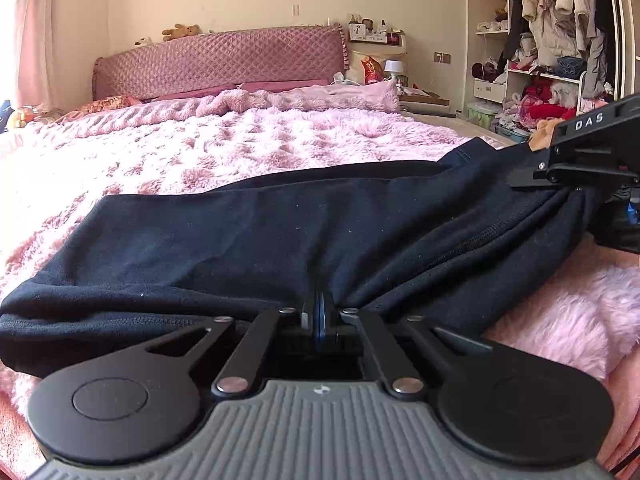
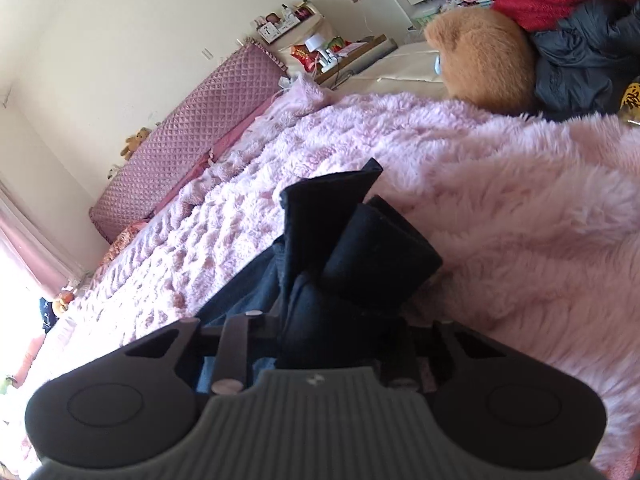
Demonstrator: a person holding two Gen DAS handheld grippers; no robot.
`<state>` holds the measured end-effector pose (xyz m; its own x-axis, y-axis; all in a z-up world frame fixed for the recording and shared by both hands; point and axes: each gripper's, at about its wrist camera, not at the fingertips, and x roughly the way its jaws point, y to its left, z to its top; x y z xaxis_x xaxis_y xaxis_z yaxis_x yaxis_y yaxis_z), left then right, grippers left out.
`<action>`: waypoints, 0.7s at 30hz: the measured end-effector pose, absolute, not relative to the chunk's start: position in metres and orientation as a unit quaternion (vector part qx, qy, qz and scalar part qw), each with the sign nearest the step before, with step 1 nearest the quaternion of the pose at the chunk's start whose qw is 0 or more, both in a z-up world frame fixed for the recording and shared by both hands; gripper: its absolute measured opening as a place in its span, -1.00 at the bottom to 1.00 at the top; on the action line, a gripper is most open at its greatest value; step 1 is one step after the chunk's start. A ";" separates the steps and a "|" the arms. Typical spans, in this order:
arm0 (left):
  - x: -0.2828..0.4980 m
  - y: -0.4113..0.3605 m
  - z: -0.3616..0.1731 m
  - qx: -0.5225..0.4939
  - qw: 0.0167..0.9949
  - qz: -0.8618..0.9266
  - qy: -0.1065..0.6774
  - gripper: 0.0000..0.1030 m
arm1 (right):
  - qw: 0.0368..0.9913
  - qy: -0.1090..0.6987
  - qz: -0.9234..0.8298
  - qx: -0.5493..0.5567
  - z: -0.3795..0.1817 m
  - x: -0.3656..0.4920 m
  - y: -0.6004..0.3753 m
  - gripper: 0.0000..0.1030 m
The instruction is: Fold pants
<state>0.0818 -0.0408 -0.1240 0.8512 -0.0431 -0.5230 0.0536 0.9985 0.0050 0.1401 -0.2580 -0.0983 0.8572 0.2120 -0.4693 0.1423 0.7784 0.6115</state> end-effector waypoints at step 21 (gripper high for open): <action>0.074 -0.019 -0.127 -0.040 0.962 -0.048 0.265 -0.91 | 0.916 0.185 0.224 0.276 -0.018 0.138 -0.169 -0.63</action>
